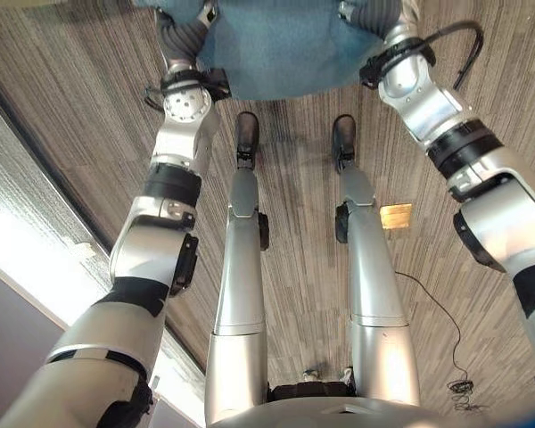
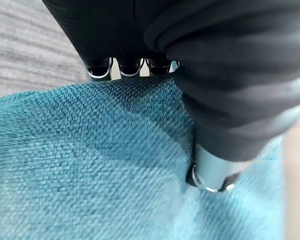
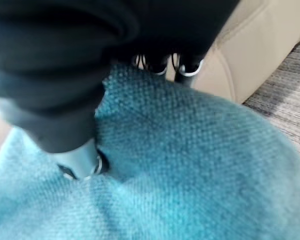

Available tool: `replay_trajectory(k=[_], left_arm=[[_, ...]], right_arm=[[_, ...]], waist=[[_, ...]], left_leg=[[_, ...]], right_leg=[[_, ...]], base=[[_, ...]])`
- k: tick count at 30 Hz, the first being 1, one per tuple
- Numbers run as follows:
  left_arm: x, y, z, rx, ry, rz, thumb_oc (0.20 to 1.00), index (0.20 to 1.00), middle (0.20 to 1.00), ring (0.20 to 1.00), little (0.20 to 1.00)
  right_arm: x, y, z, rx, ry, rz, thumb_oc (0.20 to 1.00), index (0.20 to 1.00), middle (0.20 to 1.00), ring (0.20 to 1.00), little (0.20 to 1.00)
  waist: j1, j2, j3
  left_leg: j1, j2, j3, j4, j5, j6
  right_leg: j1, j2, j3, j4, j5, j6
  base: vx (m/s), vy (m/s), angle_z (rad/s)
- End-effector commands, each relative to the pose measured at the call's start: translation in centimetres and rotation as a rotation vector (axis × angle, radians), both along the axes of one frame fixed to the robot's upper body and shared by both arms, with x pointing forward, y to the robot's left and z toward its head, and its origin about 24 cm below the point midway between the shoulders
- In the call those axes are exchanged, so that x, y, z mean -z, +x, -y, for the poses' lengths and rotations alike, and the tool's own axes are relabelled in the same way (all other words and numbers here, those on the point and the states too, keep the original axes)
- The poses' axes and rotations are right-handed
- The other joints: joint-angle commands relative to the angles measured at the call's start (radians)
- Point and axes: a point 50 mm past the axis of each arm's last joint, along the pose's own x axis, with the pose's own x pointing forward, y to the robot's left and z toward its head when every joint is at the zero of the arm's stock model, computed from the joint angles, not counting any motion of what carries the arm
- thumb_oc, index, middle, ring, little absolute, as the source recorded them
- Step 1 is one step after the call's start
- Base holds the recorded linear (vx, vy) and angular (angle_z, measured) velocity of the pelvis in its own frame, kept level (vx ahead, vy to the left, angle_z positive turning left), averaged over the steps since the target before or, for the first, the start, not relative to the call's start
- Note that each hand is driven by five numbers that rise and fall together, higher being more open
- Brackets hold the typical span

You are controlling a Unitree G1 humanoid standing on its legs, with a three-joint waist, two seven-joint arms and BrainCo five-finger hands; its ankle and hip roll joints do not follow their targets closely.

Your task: Pick up all the scattered cushions and arrange them neatly on the sofa.

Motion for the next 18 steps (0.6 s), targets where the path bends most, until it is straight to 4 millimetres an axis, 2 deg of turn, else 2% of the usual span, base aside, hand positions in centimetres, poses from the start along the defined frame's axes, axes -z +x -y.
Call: replay_trajectory(k=[1, 3, 4, 7, 9, 10, 11, 12, 13, 16, 17, 18], left_arm=[[-5.4, -1.5, 1.8, 0.096, -0.037, 0.264, 0.2, 0.2, 0.2, 0.2, 0.2], [-4.5, -2.7, 2.9, 0.157, -0.04, 0.296, 0.2, 0.2, 0.2, 0.2, 0.2], [-3.3, -3.3, 3.3, 0.19, -0.019, 0.29, 0.2, 0.2, 0.2, 0.2, 0.2], [-1.4, -4.1, 4.1, 0.237, -0.01, 0.271, 0.2, 0.2, 0.2, 0.2, 0.2], [0.7, -4.9, 4.6, 0.281, 0.015, 0.233, 0.2, 0.2, 0.2, 0.2, 0.2], [0.6, -4.9, 4.6, 0.282, 0.016, 0.235, 0.2, 0.2, 0.2, 0.2, 0.2], [2.4, -5.7, 4.6, 0.305, 0.05, 0.202, 0.2, 0.2, 0.2, 0.2, 0.2], [3.0, -5.9, 4.4, 0.303, 0.065, 0.189, 0.2, 0.2, 0.2, 0.2, 0.2], [4.5, -6.5, 4.4, 0.317, 0.061, 0.151, 0.2, 0.2, 0.2, 0.2, 0.2], [6.2, -7.1, 4.0, 0.32, 0.062, 0.106, 0.2, 0.2, 0.2, 0.2, 0.2], [7.3, -7.5, 3.6, 0.317, 0.06, 0.078, 0.2, 0.2, 0.2, 0.2, 0.2], [7.3, -7.5, 3.6, 0.317, 0.06, 0.078, 0.2, 0.2, 0.2, 0.2, 0.2]], right_arm=[[-3.0, -1.1, -1.2, -0.06, 0.072, 0.143, 0.2, 0.2, 0.2, 0.2, 0.2], [-0.6, -1.5, 0.3, -0.064, 0.163, 0.116, 0.2, 0.2, 0.2, 0.2, 0.2], [1.6, -1.8, 0.9, -0.067, 0.195, 0.073, 0.2, 0.2, 0.2, 0.2, 0.2], [4.2, -2.5, 1.7, -0.077, 0.247, 0.034, 0.2, 0.2, 0.2, 0.2, 0.2], [7.4, -3.5, 2.0, -0.102, 0.286, -0.037, 0.2, 0.2, 0.2, 0.2, 0.2], [7.3, -3.5, 2.0, -0.102, 0.286, -0.036, 0.2, 0.2, 0.2, 0.2, 0.2], [9.7, -4.5, 2.6, -0.113, 0.319, -0.089, 0.2, 0.2, 0.2, 0.2, 0.2], [10.1, -4.8, 2.8, -0.115, 0.318, -0.095, 0.2, 0.2, 0.2, 0.2, 0.2], [11.5, -5.6, 3.2, -0.123, 0.343, -0.13, 0.2, 0.2, 0.2, 0.2, 0.2], [13.2, -6.5, 3.8, -0.126, 0.376, -0.175, 0.2, 0.2, 0.2, 0.2, 0.2], [14.1, -7.2, 4.4, -0.125, 0.393, -0.198, 0.2, 0.2, 0.2, 0.2, 0.2], [14.1, -7.2, 4.4, -0.125, 0.393, -0.197, 0.2, 0.2, 0.2, 0.2, 0.2]], waist=[[-0.062, 0.043, 0.012], [-0.057, 0.037, 0.012], [-0.05, 0.037, 0.012], [-0.038, 0.035, 0.012], [-0.023, 0.03, 0.012], [-0.023, 0.029, 0.012], [-0.006, 0.025, 0.012], [0.001, 0.023, 0.012], [0.014, 0.015, 0.012], [0.03, 0.005, 0.012], [0.04, 0.0, 0.012], [0.039, 0.0, 0.012]], left_leg=[[0.051, 0.035, -0.063, 0.11, -0.034, -0.109], [0.109, 0.056, -0.035, 0.045, -0.006, -0.105], [0.161, 0.069, -0.015, 0.029, -0.013, -0.095], [0.247, 0.086, 0.013, -0.025, -0.01, -0.078], [0.351, 0.094, 0.044, -0.074, -0.017, -0.054], [0.351, 0.094, 0.044, -0.08, -0.012, -0.054], [0.473, 0.106, 0.079, -0.148, -0.014, -0.027], [0.517, 0.109, 0.09, -0.175, -0.013, -0.015], [0.615, 0.11, 0.109, -0.22, -0.014, 0.003], [0.77, 0.117, 0.132, -0.294, -0.016, 0.03], [0.87, 0.118, 0.15, -0.332, -0.027, 0.048], [0.87, 0.117, 0.15, -0.335, -0.023, 0.048]], right_leg=[[0.078, 0.0, 0.097, -0.019, 0.138, 0.125], [0.132, -0.016, 0.085, -0.069, 0.161, 0.105], [0.185, -0.028, 0.064, -0.084, 0.159, 0.09], [0.281, -0.041, 0.034, -0.133, 0.166, 0.058], [0.397, -0.042, -0.007, -0.186, 0.17, 0.034], [0.397, -0.043, -0.006, -0.189, 0.175, 0.035], [0.531, -0.037, -0.039, -0.254, 0.181, 0.019], [0.58, -0.035, -0.05, -0.278, 0.181, 0.016], [0.683, -0.034, -0.069, -0.327, 0.187, 0.011], [0.828, -0.026, -0.088, -0.382, 0.198, 0.009], [0.919, -0.016, -0.093, -0.404, 0.199, 0.009], [0.918, -0.017, -0.093, -0.407, 0.202, 0.01]], base=[[-0.06, -0.094, 0.02], [-0.08, -0.111, 0.0], [-0.05, -0.107, -0.01], [-0.03, -0.094, -0.05], [-0.03, -0.093, -0.08], [0.0, -0.122, 0.02], [0.02, -0.126, 0.08], [0.05, -0.186, 0.12], [0.06, -0.122, 0.07], [0.09, -0.09, 0.08], [0.11, -0.055, 0.24], [0.18, -0.059, 0.18]])
